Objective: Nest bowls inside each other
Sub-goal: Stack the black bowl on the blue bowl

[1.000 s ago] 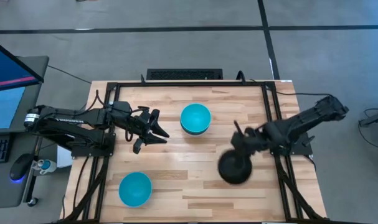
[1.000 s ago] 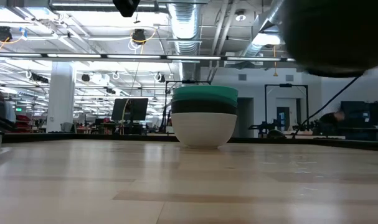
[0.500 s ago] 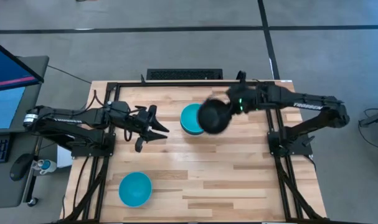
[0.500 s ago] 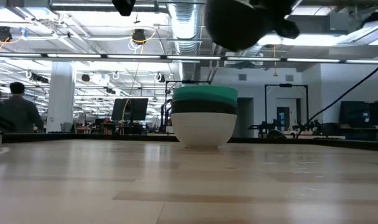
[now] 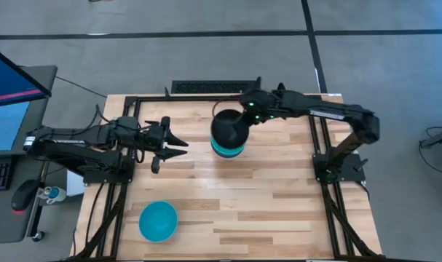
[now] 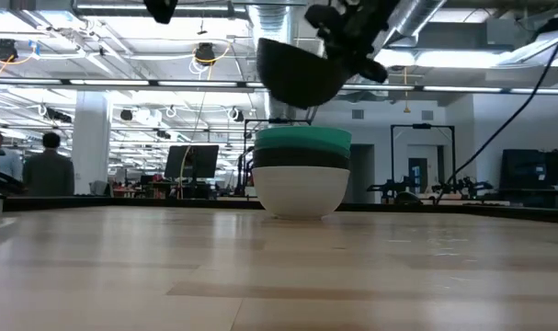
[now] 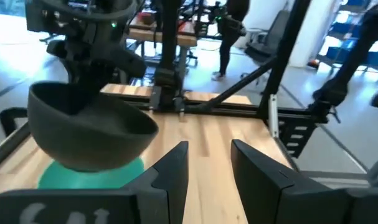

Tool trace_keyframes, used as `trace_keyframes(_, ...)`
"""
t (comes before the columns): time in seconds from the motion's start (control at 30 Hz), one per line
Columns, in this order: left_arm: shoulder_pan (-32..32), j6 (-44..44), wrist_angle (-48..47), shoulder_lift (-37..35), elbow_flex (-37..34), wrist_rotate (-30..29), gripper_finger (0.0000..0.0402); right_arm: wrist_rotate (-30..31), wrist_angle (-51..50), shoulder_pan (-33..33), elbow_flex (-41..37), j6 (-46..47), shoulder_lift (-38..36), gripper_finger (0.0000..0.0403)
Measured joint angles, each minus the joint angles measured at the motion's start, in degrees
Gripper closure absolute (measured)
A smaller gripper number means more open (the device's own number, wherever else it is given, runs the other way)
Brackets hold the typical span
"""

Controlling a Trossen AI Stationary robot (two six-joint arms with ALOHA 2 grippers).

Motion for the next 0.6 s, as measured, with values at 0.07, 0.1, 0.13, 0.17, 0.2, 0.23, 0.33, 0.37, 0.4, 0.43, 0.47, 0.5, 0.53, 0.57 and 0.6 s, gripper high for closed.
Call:
trace_keyframes(0.07, -0.01, 0.13, -1.16, -0.28, 0.02, -1.03, 0.0290, -1.53, -0.06, -0.11, 1.70, -0.55, 2.27, 0.0394)
trace_keyframes(0.1, -0.01, 0.46, -2.30, -0.54, 0.00, -1.78, 0.0290, -1.96, -0.16, -0.11, 2.79, -0.64, 3.37, 0.0394)
trace_keyframes(0.13, -0.01, 0.87, -2.06, -0.55, 0.00, -2.75, 0.0290, -2.03, -0.02, -0.11, 3.84, -0.65, 4.20, 0.0394)
trace_keyframes(0.17, -0.03, 1.56, -1.84, -0.52, 0.00, -3.88, 0.0290, -2.02, -0.53, -0.11, 4.66, -0.66, 4.82, 0.0393)
trace_keyframes(0.2, -0.04, 2.26, -2.09, -0.55, 0.00, -5.30, 0.0290, -2.01, -1.62, -0.11, 5.63, -0.69, 5.52, 0.0391)
trace_keyframes(0.23, -0.01, 3.06, -2.11, -0.52, 0.00, -6.74, 0.0290, -2.01, -2.16, -0.11, 6.70, -0.68, 6.31, 0.0389)
trace_keyframes(0.33, -0.01, 5.69, -2.14, -0.52, 0.00, -12.38, 0.0290, -1.87, -6.86, -0.47, 9.18, -0.72, 8.05, 0.0385)
trace_keyframes(0.37, -0.01, 6.18, -2.18, -0.52, 0.00, -14.45, 0.0290, -1.80, -8.04, -0.55, 9.92, -0.73, 8.55, 0.0387)
trace_keyframes(0.4, -0.01, 6.65, -2.20, -0.50, 0.00, -16.58, 0.0290, -1.77, -8.65, -0.68, 10.64, -1.13, 9.01, 0.0391)
trace_keyframes(0.43, -0.01, 7.11, -2.17, -0.50, 0.00, -18.24, 0.0290, -1.77, -9.84, -0.87, 10.93, -1.72, 9.13, 0.0394)
trace_keyframes(0.47, 0.00, 7.58, -2.11, -0.52, 0.00, -19.27, 0.0290, -1.71, -11.44, -0.96, 11.02, -2.02, 9.13, 0.0394)
trace_keyframes(0.5, 0.00, 8.04, -2.10, -0.52, 0.00, -19.43, 0.0290, -1.62, -11.70, -0.96, 11.04, -2.05, 9.05, 0.0394)
trace_keyframes(0.53, -0.01, 8.41, -2.12, -0.50, 0.00, -19.45, 0.0290, -1.50, -10.90, -0.96, 11.12, -2.05, 9.05, 0.0394)
trace_keyframes(0.57, -0.01, 8.77, -2.16, -0.50, 0.00, -19.44, 0.0290, -1.22, -10.66, -0.96, 11.16, -2.05, 9.05, 0.0391)
trace_keyframes(0.6, -0.06, 9.07, -2.16, -0.50, 0.00, -19.44, 0.0290, -0.85, -11.00, -1.03, 11.17, -2.05, 9.05, 0.0389)
